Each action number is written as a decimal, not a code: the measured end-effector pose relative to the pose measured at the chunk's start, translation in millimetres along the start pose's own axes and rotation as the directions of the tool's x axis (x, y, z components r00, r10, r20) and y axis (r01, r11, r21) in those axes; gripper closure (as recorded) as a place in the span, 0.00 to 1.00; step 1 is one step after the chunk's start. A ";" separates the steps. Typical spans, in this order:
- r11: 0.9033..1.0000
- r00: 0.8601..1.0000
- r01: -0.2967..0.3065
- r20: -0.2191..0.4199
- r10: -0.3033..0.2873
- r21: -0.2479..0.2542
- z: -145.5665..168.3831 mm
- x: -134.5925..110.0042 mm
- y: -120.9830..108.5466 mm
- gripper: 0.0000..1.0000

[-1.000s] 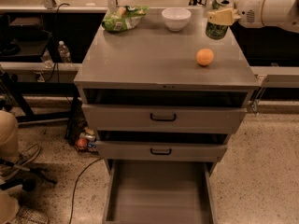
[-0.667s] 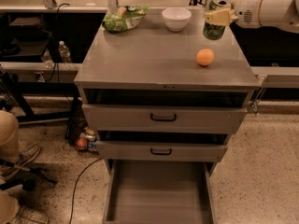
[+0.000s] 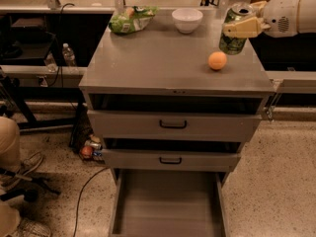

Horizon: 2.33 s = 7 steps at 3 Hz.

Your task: Place green can into bottom drawer

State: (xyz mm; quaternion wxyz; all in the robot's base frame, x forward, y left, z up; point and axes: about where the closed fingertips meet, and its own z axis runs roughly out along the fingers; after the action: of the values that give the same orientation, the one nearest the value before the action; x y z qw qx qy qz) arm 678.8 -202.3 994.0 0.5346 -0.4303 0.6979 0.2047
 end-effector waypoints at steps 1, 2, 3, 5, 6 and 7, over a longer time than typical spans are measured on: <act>0.997 1.000 0.018 -0.015 -0.019 -0.072 -20.4 3.6 42.0 1.00; 0.991 0.995 0.034 -0.093 -0.046 -0.132 -28.4 20.6 77.6 1.00; 0.986 0.987 0.018 -0.153 -0.044 -0.165 -29.5 42.4 104.5 1.00; 0.956 0.969 -0.001 -0.235 -0.071 -0.294 -9.2 73.2 142.6 1.00; 0.934 0.954 -0.018 -0.285 -0.091 -0.357 -1.2 101.3 176.2 1.00; 0.921 0.931 -0.036 -0.348 -0.110 -0.387 3.3 136.9 207.6 1.00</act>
Offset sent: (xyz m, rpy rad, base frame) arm -0.1321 0.0141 -0.0510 -0.2238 0.1465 0.1702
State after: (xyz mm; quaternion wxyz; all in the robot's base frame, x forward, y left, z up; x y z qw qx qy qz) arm 502.6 -138.8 830.4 0.3048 -0.5710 0.7218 0.2452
